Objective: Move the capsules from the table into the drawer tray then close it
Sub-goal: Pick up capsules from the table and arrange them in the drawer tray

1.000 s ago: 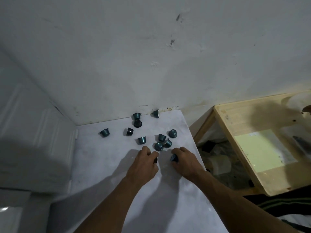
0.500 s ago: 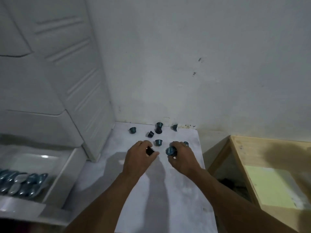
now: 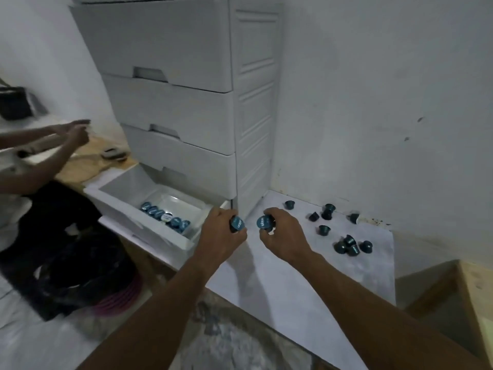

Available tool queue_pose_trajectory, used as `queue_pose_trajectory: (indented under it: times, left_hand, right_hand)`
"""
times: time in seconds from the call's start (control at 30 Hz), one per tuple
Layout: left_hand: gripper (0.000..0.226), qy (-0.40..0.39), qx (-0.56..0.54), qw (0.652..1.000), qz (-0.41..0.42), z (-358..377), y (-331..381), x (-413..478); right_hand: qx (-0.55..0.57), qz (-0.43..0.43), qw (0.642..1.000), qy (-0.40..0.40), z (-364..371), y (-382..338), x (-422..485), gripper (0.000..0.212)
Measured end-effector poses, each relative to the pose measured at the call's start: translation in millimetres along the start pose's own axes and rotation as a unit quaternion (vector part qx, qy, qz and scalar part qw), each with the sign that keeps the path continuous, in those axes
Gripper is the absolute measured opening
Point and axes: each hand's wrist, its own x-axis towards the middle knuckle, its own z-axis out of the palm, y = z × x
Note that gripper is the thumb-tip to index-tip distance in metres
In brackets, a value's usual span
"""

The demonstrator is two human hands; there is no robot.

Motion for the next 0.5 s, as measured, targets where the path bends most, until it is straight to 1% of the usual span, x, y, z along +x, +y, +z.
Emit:
queue_pose_trajectory:
  times: [0.1, 0.2, 0.37, 0.5]
  left_hand:
    - [0.026, 0.027, 0.005, 1.000, -0.013, -25.9, -27.4, -0.7]
    - [0.036, 0.045, 0.017, 0.998, -0.027, -54.5, -53.5, 2.9]
    - [0.041, 0.046, 0.018, 0.998, -0.025, -101.4, -102.3, 17.2]
    - [0.039, 0.054, 0.010, 0.998, -0.009, -136.1, -146.0, 35.0]
  right_hand:
    - [0.002, -0.020, 1.000, -0.015, 22.1, -26.4, 11.1, 0.040]
    - [0.008, -0.030, 0.999, -0.022, 46.5, -52.9, 25.9, 0.037]
    - [0.016, -0.041, 0.999, -0.006, 94.3, -97.6, 53.2, 0.032]
    - [0.003, -0.040, 0.999, 0.008, 135.1, -127.5, 72.4, 0.040]
